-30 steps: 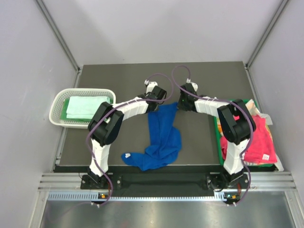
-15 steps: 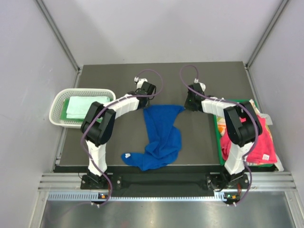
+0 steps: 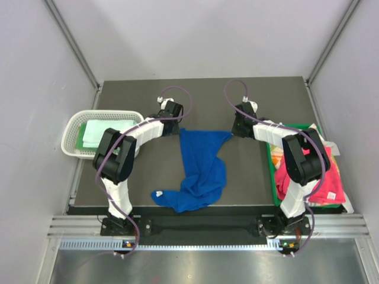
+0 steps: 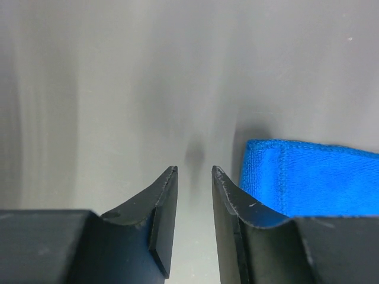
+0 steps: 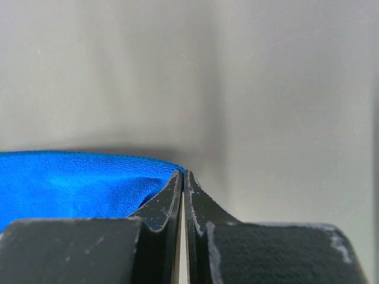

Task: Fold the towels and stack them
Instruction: Flatten out the crumpled towel

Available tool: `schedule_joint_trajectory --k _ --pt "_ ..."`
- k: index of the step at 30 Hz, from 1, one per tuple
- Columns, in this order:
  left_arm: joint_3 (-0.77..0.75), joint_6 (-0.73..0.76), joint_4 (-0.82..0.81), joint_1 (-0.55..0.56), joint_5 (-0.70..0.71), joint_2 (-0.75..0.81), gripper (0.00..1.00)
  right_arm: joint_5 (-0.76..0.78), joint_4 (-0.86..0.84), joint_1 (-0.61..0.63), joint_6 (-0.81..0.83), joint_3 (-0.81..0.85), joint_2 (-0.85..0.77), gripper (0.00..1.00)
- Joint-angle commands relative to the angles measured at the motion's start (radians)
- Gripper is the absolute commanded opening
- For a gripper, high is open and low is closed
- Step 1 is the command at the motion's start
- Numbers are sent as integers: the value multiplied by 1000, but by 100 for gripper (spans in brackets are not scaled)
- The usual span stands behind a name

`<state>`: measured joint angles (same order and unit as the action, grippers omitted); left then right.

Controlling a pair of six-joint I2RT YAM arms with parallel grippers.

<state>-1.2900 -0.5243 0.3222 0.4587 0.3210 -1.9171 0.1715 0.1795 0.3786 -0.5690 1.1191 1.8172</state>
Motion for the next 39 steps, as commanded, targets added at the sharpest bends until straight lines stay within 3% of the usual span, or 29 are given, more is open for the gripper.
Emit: schedule_joint_trajectory --k 1,5,12,20,28,30,34,39 --pt "3 6 -43 -8 -54 85 35 16 3 -12 20 30 -24 0" --pt "-6 -17 -74 17 -111 99 45 13 9 -10 20 39 -19 0" --pt "-205 -81 84 124 139 -69 54 8 11 -14 20 53 -9 0" --pt "-224 -98 130 149 248 -149 59 0 9 -10 23 61 11 0" --pt "-215 -86 146 149 296 -164 54 -3 2 -14 26 51 16 0" --pt "-212 -85 147 149 297 -161 44 -3 -2 -14 24 48 16 0" --pt "-204 -79 149 144 297 -152 36 -6 -2 -18 26 44 13 0" --pt "-190 -69 140 121 260 -141 34 -10 -6 -26 26 36 11 0"
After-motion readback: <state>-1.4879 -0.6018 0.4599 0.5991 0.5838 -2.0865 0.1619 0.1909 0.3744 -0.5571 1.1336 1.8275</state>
